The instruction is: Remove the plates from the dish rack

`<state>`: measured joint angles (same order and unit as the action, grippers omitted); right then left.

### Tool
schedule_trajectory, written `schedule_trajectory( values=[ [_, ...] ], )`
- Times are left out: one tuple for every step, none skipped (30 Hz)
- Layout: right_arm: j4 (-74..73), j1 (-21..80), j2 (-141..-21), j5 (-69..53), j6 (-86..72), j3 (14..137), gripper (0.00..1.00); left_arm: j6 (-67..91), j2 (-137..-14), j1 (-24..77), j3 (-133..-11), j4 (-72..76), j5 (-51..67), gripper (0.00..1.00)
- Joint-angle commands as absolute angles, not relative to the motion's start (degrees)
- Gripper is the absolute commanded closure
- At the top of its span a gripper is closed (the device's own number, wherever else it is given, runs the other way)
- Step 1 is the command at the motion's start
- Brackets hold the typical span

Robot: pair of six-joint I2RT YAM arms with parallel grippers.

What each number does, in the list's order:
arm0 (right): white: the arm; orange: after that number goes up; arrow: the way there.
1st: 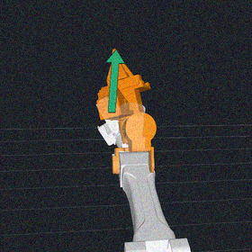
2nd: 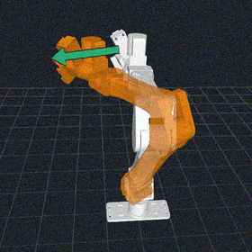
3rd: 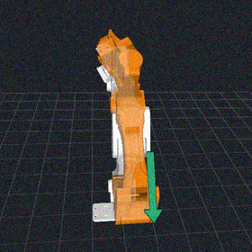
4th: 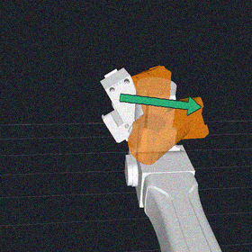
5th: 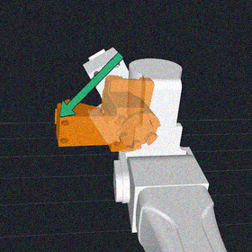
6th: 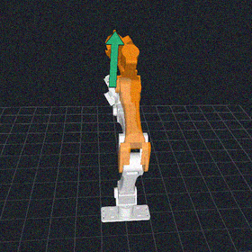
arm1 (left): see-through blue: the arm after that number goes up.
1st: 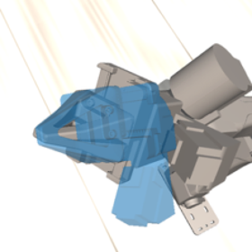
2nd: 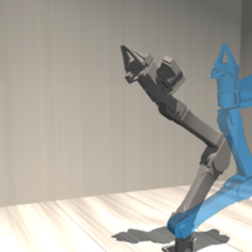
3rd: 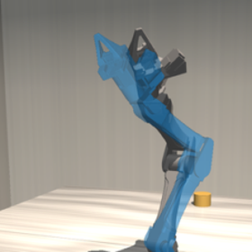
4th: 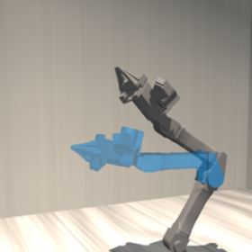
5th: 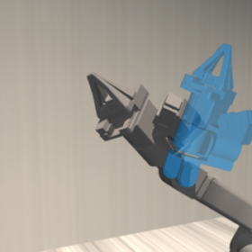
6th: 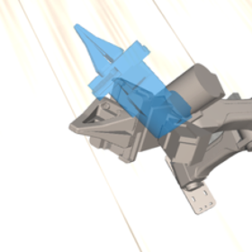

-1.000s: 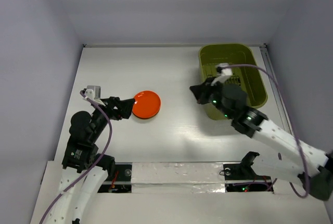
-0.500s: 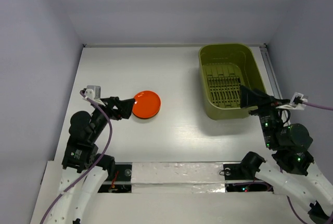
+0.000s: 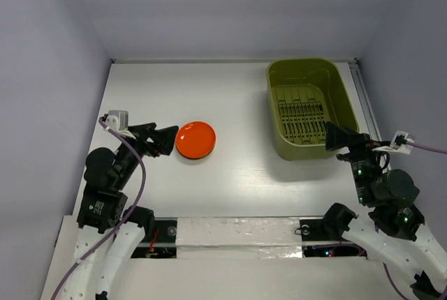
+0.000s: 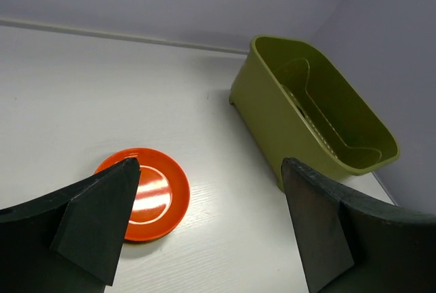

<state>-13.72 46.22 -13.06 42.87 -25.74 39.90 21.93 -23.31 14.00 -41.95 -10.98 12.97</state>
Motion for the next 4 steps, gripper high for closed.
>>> schedule_trajectory(
  values=[
    [-14.06, 46.76, -12.83, 44.47, -26.81, 39.73, 0.14, 21.80, -23.64, 13.62, -44.47, -8.62, 12.74, 0.18],
    [-14.06, 46.76, -12.83, 44.47, -26.72, 39.73, 0.14, 21.88, -23.64, 13.62, -44.39, -8.44, 12.83, 0.18],
    [-13.98, 46.76, -13.01, 44.39, -26.72, 39.73, 0.14, 22.06, -23.64, 13.62, -44.04, -8.26, 12.75, 0.18],
    [-13.89, 46.76, -13.09, 44.30, -26.63, 39.81, 0.14, 22.23, -23.64, 13.62, -43.77, -8.00, 12.83, 0.17]
  ],
)
